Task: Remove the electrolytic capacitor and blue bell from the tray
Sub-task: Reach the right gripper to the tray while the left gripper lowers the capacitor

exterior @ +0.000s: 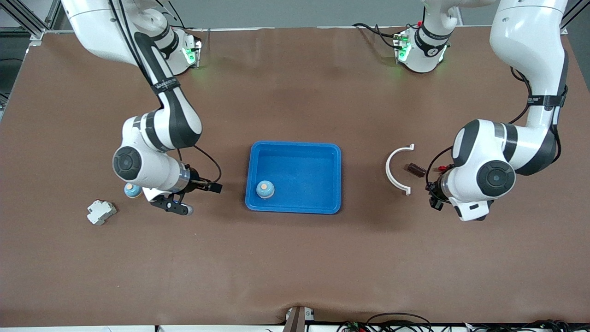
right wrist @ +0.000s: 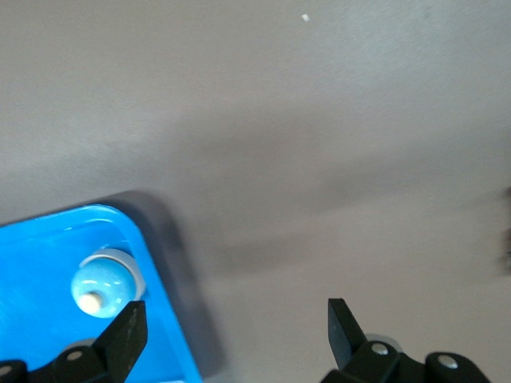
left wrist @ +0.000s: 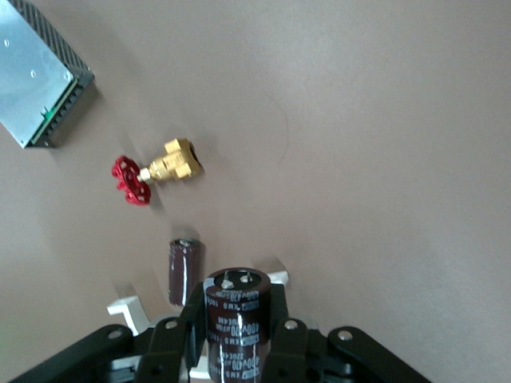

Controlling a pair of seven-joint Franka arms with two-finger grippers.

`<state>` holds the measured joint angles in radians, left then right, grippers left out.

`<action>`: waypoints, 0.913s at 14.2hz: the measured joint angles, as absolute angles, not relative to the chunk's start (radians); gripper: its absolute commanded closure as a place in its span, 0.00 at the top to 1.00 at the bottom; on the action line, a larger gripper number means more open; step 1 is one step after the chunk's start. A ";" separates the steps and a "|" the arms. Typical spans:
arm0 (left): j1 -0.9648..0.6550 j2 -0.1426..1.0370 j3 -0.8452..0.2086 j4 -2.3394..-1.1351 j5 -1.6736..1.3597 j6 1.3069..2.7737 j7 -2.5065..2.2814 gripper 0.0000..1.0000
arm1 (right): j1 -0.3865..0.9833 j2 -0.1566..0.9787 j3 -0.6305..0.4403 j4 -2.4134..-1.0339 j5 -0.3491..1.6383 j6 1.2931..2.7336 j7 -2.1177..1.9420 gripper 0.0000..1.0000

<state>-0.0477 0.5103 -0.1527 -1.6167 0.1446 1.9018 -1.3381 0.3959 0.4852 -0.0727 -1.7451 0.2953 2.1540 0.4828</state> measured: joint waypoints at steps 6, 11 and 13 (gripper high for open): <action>0.014 0.509 -0.153 -1.642 0.145 1.902 -1.270 0.00 | 0.497 0.566 -0.073 -1.666 0.295 2.188 0.666 1.00; 0.015 0.507 -0.155 -1.651 0.145 1.903 -1.270 0.00 | 0.544 0.650 -0.073 -1.581 0.295 2.215 0.763 1.00; 0.020 0.507 -0.155 -1.653 0.145 1.904 -1.267 0.00 | 0.553 0.665 -0.073 -1.562 0.295 2.229 0.777 1.00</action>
<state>0.0202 0.5075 -0.1545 -1.6526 0.1447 1.9037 -1.2673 0.5533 0.6655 -0.0734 -1.5624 0.2953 2.2288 0.7766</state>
